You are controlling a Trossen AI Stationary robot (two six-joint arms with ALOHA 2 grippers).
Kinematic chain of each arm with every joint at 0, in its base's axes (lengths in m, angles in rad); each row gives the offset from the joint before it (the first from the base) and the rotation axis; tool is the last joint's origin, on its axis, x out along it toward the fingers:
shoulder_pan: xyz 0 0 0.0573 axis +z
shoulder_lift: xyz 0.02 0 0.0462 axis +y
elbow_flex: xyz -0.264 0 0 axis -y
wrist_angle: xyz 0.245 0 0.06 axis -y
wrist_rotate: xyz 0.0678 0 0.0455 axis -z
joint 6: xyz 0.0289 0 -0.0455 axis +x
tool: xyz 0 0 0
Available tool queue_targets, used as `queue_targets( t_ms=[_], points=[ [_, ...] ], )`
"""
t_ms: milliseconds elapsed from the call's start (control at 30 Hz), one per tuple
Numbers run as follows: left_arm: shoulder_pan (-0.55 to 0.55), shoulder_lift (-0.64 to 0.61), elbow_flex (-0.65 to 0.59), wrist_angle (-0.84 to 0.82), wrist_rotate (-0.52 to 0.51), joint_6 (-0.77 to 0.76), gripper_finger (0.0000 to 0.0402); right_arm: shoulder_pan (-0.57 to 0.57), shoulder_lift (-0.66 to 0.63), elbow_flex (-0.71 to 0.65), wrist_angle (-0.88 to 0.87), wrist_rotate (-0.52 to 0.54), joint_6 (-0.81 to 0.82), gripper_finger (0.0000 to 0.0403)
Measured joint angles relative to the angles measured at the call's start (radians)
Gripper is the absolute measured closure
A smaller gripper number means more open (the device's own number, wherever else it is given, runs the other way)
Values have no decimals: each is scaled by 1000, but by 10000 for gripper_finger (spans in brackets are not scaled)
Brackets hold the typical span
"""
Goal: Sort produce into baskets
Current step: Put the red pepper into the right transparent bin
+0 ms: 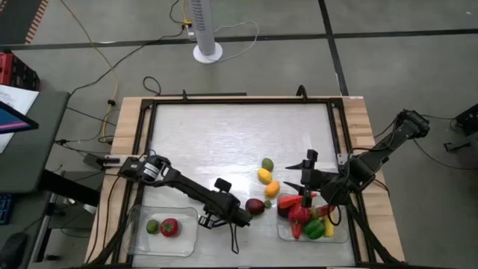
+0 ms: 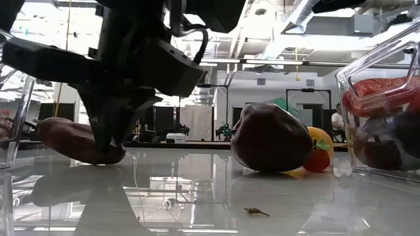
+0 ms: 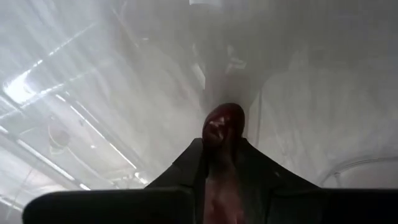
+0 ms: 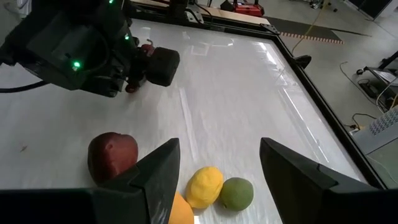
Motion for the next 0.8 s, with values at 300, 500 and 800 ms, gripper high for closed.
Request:
queue_targets(
  t_ms=[300, 500, 800],
  points=[
    [49, -125, 0, 9, -173, -19, 353, 23, 0, 0, -25, 108, -19, 154],
    [97, -276, 0, 195, -290, -8, 353, 56, -10, -61, 25, 143, -49, 154],
    [170, -358, 0, 531, -306, 158, 354, -84, -63, -223, 266, 46, -139, 153]
  ],
)
